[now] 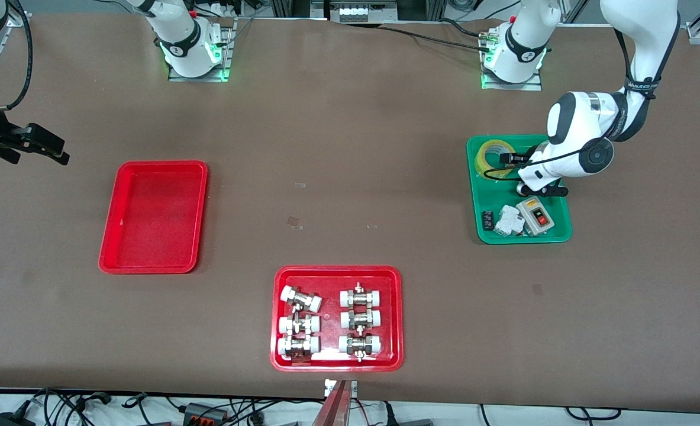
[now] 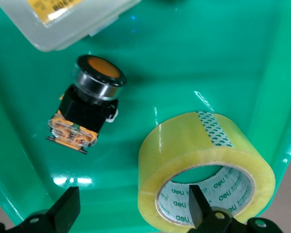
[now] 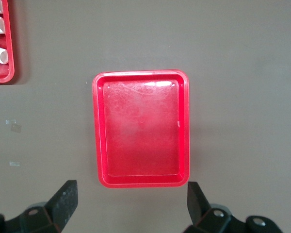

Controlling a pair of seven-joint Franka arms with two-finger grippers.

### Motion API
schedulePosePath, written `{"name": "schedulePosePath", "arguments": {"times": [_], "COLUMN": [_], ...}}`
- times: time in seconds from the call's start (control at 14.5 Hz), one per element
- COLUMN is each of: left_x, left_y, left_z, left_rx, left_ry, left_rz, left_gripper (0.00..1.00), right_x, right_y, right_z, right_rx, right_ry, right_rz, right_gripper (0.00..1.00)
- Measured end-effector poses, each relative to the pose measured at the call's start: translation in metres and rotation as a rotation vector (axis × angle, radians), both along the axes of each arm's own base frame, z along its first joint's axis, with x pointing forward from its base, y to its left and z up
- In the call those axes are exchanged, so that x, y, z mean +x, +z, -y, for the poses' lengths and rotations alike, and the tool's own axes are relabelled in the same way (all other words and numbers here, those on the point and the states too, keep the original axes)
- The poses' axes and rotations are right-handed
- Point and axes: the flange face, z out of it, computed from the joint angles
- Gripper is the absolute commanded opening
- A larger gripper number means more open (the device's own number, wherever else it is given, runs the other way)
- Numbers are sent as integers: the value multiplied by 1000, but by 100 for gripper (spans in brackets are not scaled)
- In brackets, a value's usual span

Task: Left arm passes tape to right arm into tray
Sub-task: 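Lower the left gripper onto the yellow tape roll and grasp it, then lift the tape with the left gripper while the right gripper reaches over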

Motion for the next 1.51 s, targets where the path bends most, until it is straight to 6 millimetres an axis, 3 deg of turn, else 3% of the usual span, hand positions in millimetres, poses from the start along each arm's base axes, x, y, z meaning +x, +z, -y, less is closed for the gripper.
{"name": "schedulePosePath", "arguments": {"times": [0.21, 0.34, 0.76, 1.1, 1.24, 1.31, 1.51], "left_x": [-3, -4, -4, -1, 13, 25, 68], "left_y": [-1, -2, -2, 1, 23, 43, 132], "left_z": [9, 11, 10, 11, 16, 20, 41], "left_rx": [-5, -7, -10, -12, -17, -21, -44], "left_ry": [-16, -17, -8, -11, -21, -29, -70], "left_rz": [-6, -7, -8, -1, -5, -12, -14], "left_gripper": [39, 25, 8, 6, 6, 5, 1], "right_x": [0, 0, 0, 0, 0, 0, 0], "right_y": [1, 1, 1, 1, 1, 1, 1], "right_z": [-1, -1, -1, -1, -1, -1, -3], "right_rx": [0, 0, 0, 0, 0, 0, 0], "right_ry": [2, 3, 2, 2, 2, 2, 6], "right_rz": [2, 3, 3, 3, 3, 3, -3], "right_gripper": [100, 100, 100, 100, 100, 100, 100]}}
